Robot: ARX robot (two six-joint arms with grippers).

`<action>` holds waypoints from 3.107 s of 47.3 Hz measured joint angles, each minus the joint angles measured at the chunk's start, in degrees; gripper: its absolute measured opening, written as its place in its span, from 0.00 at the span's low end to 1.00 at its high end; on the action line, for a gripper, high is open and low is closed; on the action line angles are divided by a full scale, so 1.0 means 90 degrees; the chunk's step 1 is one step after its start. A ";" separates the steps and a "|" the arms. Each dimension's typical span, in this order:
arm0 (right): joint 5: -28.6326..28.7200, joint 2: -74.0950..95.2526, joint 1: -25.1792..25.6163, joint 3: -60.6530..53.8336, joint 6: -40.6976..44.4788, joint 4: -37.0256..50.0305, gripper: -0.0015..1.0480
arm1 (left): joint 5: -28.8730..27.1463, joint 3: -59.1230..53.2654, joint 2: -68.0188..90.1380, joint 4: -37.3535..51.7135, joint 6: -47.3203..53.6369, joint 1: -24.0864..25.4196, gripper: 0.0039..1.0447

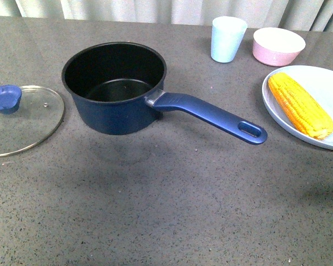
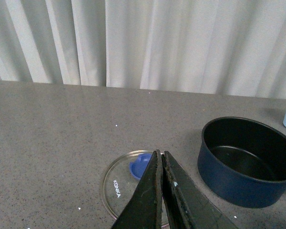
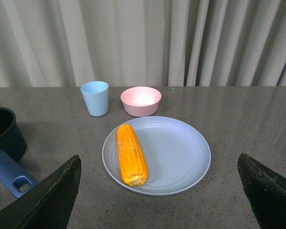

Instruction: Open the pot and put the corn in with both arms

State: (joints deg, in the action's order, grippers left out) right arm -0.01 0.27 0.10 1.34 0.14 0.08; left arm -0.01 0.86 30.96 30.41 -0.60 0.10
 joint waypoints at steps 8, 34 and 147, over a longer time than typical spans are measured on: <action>0.0000 0.0000 0.0000 0.0000 0.0002 0.0000 0.91 | 0.0000 0.0000 -0.0695 -0.0653 0.0000 0.0000 0.01; 0.0000 0.0000 0.0000 0.0000 0.0000 0.0000 0.91 | 0.0000 0.0000 -0.2098 -0.2030 0.0000 0.0000 0.01; 0.0828 0.6717 0.1229 0.2521 -0.0187 0.1137 0.91 | 0.0000 0.0000 -0.3344 -0.3381 0.0015 0.0000 0.92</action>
State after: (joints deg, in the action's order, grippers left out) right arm 7.44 60.73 11.16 24.03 -1.54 10.31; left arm -0.01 0.86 0.86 -0.01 -0.47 0.10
